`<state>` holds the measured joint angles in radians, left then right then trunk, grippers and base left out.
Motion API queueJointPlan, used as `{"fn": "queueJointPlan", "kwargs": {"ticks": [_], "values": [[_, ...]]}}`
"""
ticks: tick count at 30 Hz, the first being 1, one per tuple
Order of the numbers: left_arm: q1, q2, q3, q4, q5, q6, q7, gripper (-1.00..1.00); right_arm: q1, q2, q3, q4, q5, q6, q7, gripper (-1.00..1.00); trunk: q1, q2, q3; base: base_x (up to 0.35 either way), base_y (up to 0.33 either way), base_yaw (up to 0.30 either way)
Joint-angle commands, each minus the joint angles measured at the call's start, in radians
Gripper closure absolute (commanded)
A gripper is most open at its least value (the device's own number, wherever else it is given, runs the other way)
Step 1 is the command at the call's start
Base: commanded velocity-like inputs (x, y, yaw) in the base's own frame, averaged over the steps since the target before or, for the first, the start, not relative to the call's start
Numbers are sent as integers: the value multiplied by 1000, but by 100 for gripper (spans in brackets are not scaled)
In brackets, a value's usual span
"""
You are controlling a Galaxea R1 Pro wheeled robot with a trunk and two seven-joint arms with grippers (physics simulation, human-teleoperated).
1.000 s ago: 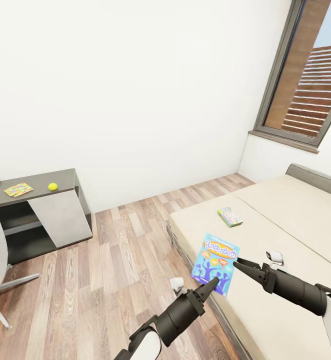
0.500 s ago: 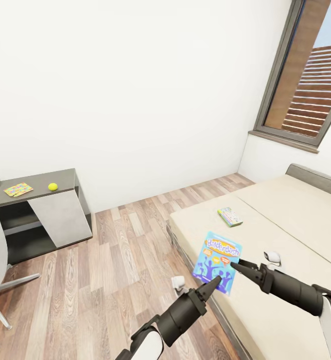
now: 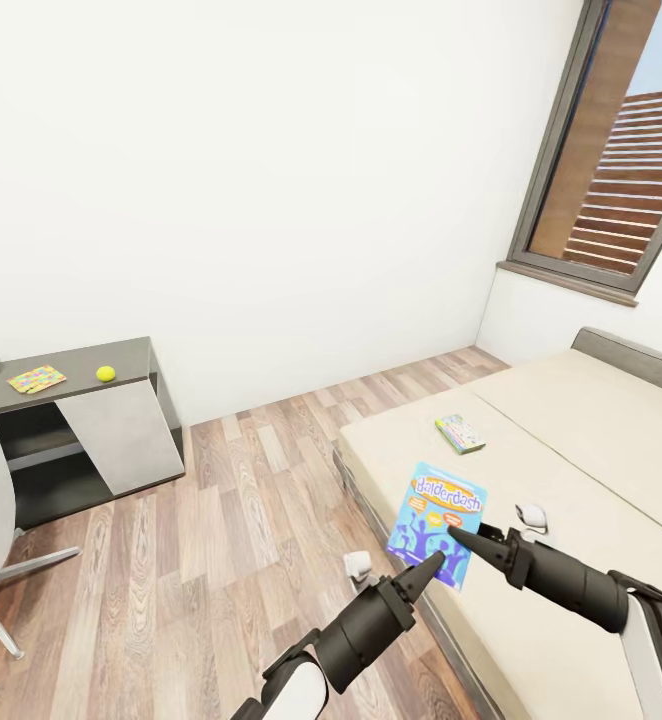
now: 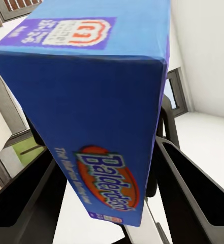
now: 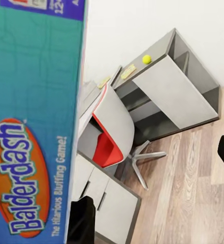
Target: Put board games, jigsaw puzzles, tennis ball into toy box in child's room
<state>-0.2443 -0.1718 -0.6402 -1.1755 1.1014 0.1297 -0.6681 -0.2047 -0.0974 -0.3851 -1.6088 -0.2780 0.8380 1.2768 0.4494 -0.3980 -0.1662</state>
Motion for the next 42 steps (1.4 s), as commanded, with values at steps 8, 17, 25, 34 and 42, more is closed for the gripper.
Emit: {"fn": "queueJointPlan", "kwargs": {"ticks": [8,17,25,34,42], "values": [[-1,0,-1,-1,11,8,29,100,1,3,7,0,-3,4,-4,-100,1,-2,-2,0,0,0],[-1,0,-1,-4,12,-3,49,100,2,4,10,0,-3,3,-4,-100,1,-2,-2,0,0,0],[-1,0,-1,-4,12,-7,53,100,2,4,11,-1,-3,2,-3,100,1,-2,-2,0,0,0],[-1,1,-1,-4,12,-8,54,100,2,3,10,-2,-3,3,-2,100,1,-2,-2,0,0,0],[-1,1,-1,-7,12,-8,54,100,2,2,9,-3,-3,3,1,100,1,-2,-2,0,0,0]]}}
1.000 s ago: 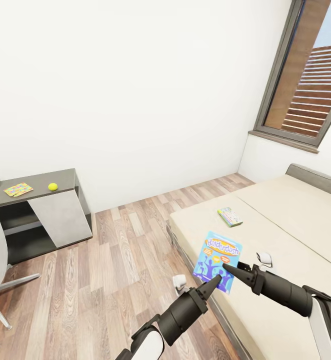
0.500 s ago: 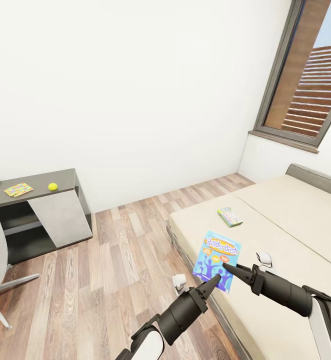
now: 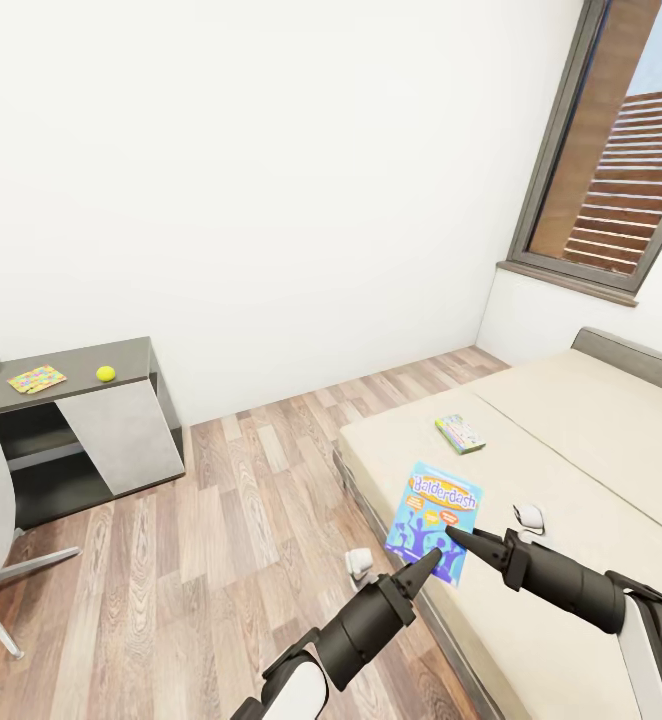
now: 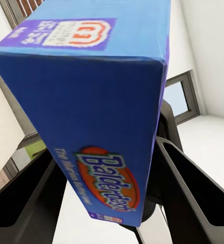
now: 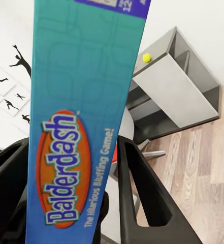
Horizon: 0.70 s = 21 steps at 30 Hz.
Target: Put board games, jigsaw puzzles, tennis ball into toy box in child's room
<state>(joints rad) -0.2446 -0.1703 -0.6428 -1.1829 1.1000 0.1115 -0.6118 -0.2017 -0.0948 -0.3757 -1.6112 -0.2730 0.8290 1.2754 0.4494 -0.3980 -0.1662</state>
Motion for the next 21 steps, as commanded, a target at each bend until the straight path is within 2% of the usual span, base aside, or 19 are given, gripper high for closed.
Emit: {"fn": "queueJointPlan", "kwargs": {"ticks": [1,21], "values": [[-1,0,2,0,14,10,-2,100,-1,0,0,0,-8,12,3,100,1,-2,-2,0,0,0],[0,0,1,-8,12,10,-2,100,1,0,0,-1,-8,14,7,100,1,-2,-2,0,0,0]]}}
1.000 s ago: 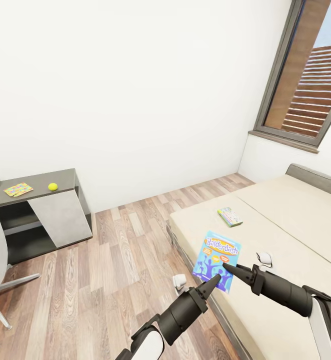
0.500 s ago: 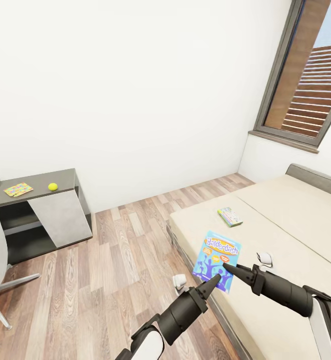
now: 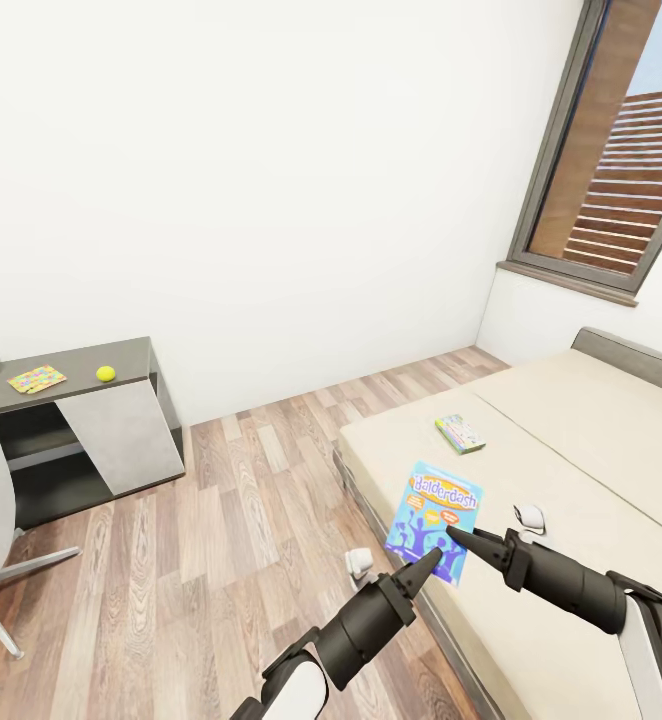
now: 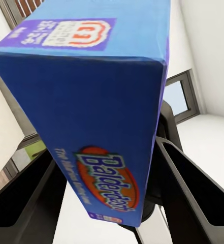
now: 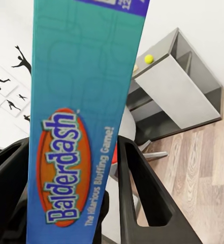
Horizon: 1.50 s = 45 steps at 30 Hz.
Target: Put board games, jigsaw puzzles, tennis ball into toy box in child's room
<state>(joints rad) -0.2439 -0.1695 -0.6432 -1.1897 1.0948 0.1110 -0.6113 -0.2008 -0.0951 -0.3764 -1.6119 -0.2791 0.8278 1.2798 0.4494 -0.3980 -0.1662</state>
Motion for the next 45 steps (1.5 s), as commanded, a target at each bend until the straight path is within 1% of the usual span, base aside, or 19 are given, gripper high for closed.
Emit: {"fn": "queueJointPlan", "kwargs": {"ticks": [1,6,7,22,34,39,41,42,45], "values": [[-1,0,1,-2,18,10,-3,100,0,0,1,0,-2,15,3,100,1,-2,-2,0,0,0],[-1,-1,1,-3,17,10,-3,100,0,-2,1,0,-2,15,3,100,1,-2,-2,0,0,0],[-1,0,1,-4,17,10,-3,-100,0,-3,1,0,-3,16,4,100,1,-2,-2,0,0,0],[-1,2,-13,-5,17,11,-2,-100,0,-9,-2,0,-3,17,4,100,1,-2,-2,0,0,0],[-2,3,-16,-5,16,13,-1,-100,-1,-9,-7,0,-3,18,4,100,1,-2,-2,0,0,0],[-2,7,-14,-5,16,19,5,-100,-6,-14,-12,0,-4,23,1,100,1,-2,-2,0,0,0],[-2,13,-8,-4,18,26,12,-100,-10,-23,-22,1,-5,27,0,100,1,-2,-2,0,0,0],[-2,13,-8,-4,18,26,12,-100,-10,-23,-22,1,-5,27,0,100,1,-2,-2,0,0,0],[-1,29,17,-2,30,48,29,-100,-12,-59,-64,1,-8,37,1,100,1,-2,-2,0,0,0]]}}
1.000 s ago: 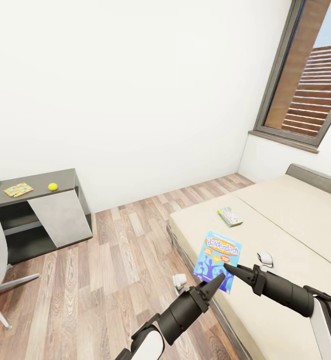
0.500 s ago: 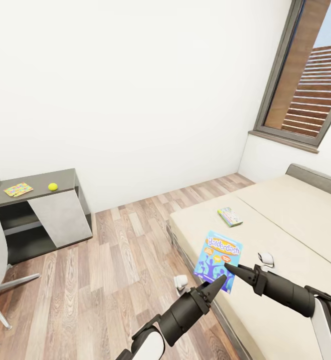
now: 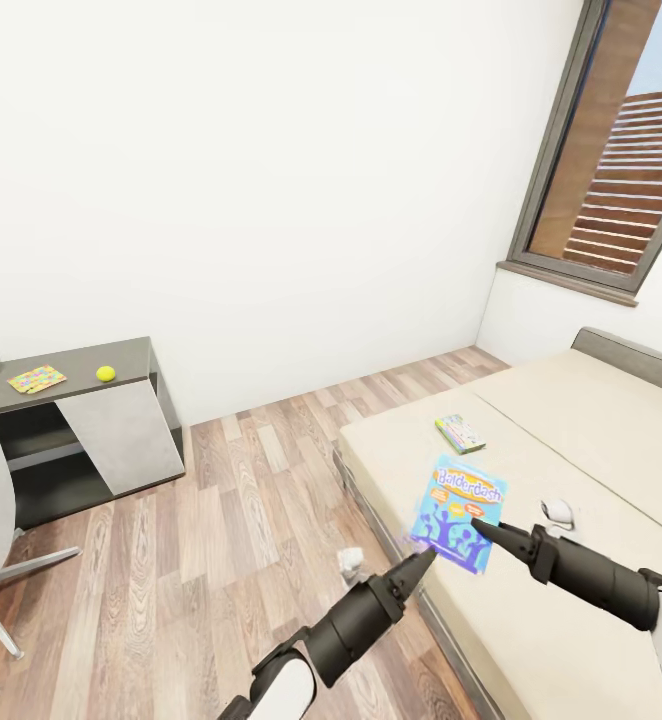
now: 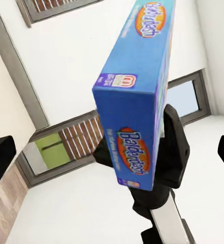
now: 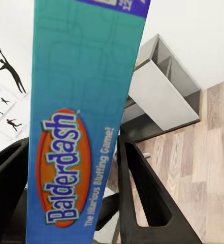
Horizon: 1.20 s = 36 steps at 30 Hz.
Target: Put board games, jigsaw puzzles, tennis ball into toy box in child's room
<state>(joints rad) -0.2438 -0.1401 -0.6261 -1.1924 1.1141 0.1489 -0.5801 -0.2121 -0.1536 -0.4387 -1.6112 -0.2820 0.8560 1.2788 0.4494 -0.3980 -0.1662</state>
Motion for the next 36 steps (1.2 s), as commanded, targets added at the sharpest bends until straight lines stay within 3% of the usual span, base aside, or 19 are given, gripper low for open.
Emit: {"fn": "queueJointPlan", "kwargs": {"ticks": [1,2,4,5,8,9,12,14,20,24,27,31,34,35,36], "values": [[0,5,13,1,18,18,6,-100,-1,-16,-19,0,-6,15,2,100,1,-2,-2,0,0,0],[0,5,13,1,18,18,6,-100,-1,-16,-19,0,-6,15,2,100,1,-2,-2,0,0,0],[4,15,39,2,28,34,24,-100,-3,-48,-51,-1,-7,32,3,100,1,-2,-2,0,0,0],[4,15,39,2,28,34,24,-100,-3,-48,-51,-1,-7,32,3,100,1,-2,-2,0,0,0],[10,40,67,1,39,49,43,-100,-4,-88,-93,-1,-9,68,3,100,1,-2,-2,0,0,0],[10,40,67,1,39,49,43,-100,-4,-88,-93,-1,-9,68,3,100,1,-2,-2,0,0,0],[13,81,83,-10,46,56,52,-100,-6,-111,-133,0,-10,95,3,100,1,-2,-2,0,0,0],[14,94,87,-16,46,57,55,-100,-6,-116,-142,-1,-10,100,3,100,1,-2,-2,0,0,0],[17,166,121,-33,51,64,67,-100,-6,-129,-171,-1,-11,117,4,100,1,-2,-2,0,0,0],[18,180,144,-39,53,76,79,-100,-6,-131,-174,-1,-12,117,5,100,1,-2,-2,0,0,0],[22,195,186,-72,54,117,122,-100,-7,-135,-178,-1,-12,116,5,100,1,-2,-2,0,0,0],[32,201,215,-123,54,157,179,-100,-8,-138,-179,-1,-12,116,6,100,1,-2,-2,0,0,0],[56,206,248,-230,55,231,306,-100,-11,-151,-180,-1,-12,120,6,100,1,-2,-2,0,0,0],[56,206,248,-230,55,231,306,-100,-11,-151,-180,-1,-12,120,6,100,1,-2,-2,0,0,0],[65,208,256,-268,55,261,350,-100,-12,-160,-180,-1,-12,122,6,100,1,-2,-2,0,0,0]]}}
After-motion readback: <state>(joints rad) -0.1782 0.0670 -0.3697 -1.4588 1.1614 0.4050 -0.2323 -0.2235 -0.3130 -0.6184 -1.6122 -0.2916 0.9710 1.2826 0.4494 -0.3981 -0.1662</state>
